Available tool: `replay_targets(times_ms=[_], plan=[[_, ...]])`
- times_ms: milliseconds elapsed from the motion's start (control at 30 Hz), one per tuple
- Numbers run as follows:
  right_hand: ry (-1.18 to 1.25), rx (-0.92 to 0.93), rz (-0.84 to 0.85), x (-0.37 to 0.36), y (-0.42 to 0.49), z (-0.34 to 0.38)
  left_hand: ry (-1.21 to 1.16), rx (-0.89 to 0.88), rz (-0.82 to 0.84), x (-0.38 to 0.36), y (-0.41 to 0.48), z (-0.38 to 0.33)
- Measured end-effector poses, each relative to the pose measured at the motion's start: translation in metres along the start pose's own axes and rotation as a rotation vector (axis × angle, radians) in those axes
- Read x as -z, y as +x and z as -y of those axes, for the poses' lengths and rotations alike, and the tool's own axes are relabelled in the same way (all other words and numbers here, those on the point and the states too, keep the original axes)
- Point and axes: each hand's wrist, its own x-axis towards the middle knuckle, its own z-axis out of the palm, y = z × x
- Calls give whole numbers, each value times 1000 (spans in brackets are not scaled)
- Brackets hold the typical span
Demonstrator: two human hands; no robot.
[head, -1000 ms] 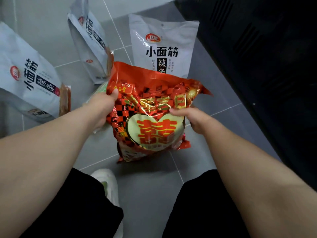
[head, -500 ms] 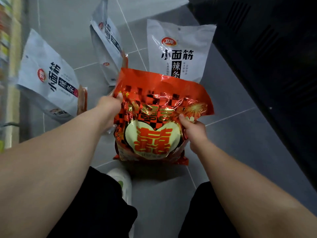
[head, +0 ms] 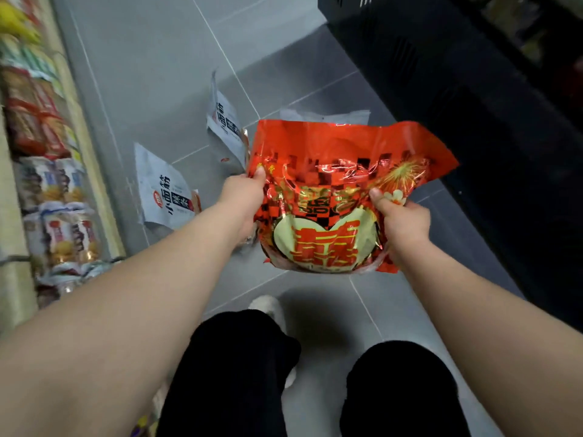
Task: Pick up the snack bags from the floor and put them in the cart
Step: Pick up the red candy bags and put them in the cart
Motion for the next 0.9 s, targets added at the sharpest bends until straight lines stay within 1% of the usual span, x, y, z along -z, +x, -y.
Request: replay_targets(times_ms=[133,167,200,333,433,567,700,900], plan=[[-31,40,-35,31,-65,79,-27,-21,13,27,-72,-61],[-34,48,-47,46,-94,110,-32,-28,22,38,-107,-84],[-33,54,-43,53,-110,126,-37,-35,31,44,-126,-96],[-18,94,-21,90,-173,192,-57,-140,32,68,-205,-146],[22,143,-5,116,-210,228,-63,-219,56,81,-252,-171],[63,144,-13,144,-249,254,-67,-340,144,86,-292,-187],[133,166,-98,177,-285,259,-38,-409,242,79,-321,-199],[334,170,-381,234,-342,236,126,-541,522,37,-365,-215]])
